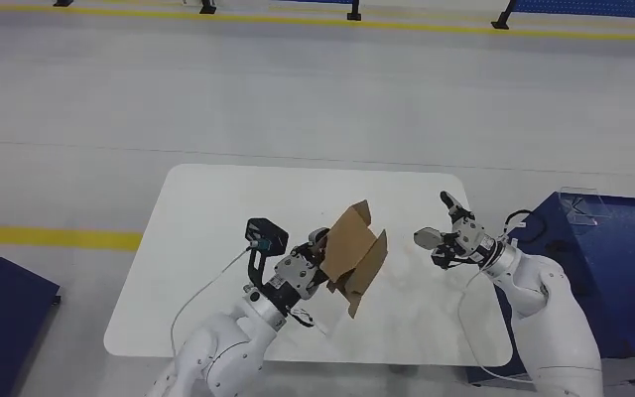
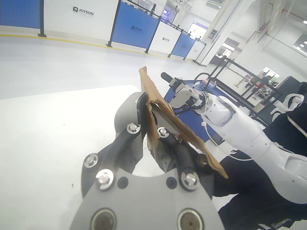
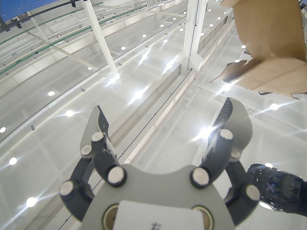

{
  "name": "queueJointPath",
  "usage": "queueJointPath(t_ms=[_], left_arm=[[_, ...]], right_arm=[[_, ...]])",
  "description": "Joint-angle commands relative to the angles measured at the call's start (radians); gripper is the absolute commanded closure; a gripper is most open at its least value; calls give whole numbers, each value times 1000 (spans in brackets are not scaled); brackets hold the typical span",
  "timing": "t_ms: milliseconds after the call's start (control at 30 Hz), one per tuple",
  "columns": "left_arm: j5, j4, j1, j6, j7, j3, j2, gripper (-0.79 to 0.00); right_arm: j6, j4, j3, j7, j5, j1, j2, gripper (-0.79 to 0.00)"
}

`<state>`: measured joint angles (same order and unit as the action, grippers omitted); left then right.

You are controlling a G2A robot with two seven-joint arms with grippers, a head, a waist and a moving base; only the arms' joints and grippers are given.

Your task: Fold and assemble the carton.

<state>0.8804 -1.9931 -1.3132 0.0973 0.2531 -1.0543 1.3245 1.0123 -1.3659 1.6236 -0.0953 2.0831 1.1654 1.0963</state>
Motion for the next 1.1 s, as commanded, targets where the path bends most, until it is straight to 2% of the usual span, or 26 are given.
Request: queueJointPath(t_ms=[0,100,167,300,367,433,467,600,633,700,1067], left_arm=[[-3,0,0,0,0,0,0,0],[-50,2,22,-85,76,14,7,0],[-108,14,58,-222,162,28,18,0],[-468,56,170,-485,339,30,53,0],[-666,109,227,-608,405,19,71,0],[-838,187,274,-727,412,-5,88,0],[-922,215,301,-749,439,-2,97,0],[-1155,376,369,-869,397,-10,127,0],[-1207,424,384,-922,385,-4,134,0],[-1291,470,414,-952,376,5,148,0],[-1291,470,414,-952,376,5,148,0]], right_arm=[[-2,-4,0,0,-3,1,0,-785],[0,-26,32,-33,-37,1,-12,-785],[0,-1,57,-61,-50,-10,-25,-785],[0,77,60,-118,-60,-47,-55,-785],[0,115,43,-159,-64,-64,-71,-785],[0,149,18,-201,-69,-80,-88,-785],[0,149,18,-201,-69,-80,-88,-785],[0,149,18,-201,-69,-80,-88,-785],[0,149,18,-201,-69,-80,-88,-785],[0,149,18,-201,-69,-80,-88,-785],[0,149,18,-201,-69,-80,-88,-785]])
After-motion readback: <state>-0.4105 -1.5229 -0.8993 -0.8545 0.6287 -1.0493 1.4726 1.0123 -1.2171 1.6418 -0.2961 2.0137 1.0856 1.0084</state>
